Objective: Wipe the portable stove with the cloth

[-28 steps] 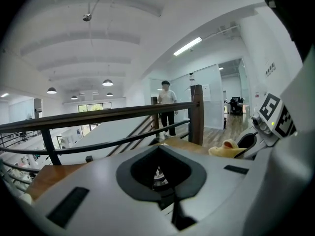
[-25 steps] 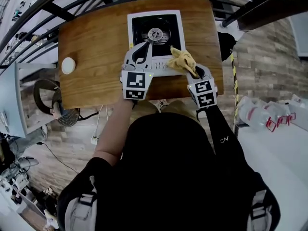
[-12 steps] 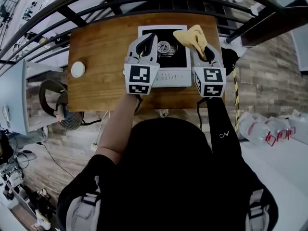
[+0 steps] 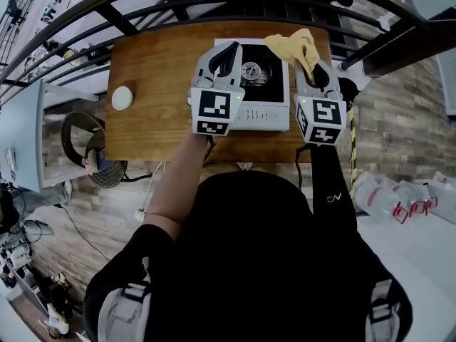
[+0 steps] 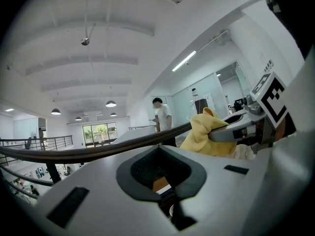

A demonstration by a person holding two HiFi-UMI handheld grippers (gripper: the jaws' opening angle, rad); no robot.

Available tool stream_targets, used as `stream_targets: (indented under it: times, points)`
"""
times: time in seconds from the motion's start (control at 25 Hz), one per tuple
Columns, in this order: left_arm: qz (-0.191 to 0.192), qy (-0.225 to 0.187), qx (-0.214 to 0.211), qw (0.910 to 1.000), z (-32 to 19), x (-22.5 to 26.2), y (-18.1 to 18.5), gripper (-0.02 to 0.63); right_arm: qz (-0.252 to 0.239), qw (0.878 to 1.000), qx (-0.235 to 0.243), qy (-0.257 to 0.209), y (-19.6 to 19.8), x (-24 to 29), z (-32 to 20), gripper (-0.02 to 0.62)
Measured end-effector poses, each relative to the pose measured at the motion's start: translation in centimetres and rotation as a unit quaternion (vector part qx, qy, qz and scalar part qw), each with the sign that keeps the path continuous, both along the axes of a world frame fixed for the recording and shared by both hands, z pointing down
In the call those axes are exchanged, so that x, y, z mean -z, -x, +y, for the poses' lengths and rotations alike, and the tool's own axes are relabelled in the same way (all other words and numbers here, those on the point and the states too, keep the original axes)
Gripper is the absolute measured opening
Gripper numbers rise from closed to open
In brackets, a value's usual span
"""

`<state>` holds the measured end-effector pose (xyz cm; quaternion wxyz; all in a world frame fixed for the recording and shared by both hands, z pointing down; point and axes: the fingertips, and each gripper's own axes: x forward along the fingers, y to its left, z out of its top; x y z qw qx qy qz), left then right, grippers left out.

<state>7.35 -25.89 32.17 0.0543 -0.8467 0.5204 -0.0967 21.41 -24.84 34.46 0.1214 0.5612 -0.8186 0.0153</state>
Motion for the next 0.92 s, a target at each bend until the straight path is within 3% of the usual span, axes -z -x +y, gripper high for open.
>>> stream_targets:
  times: [0.92]
  points:
    - [0.004, -0.005, 0.001, 1.0, -0.64, 0.39, 0.06, 0.006, 0.017, 1.0, -0.005, -0.009, 0.15, -0.13, -0.45, 0.077]
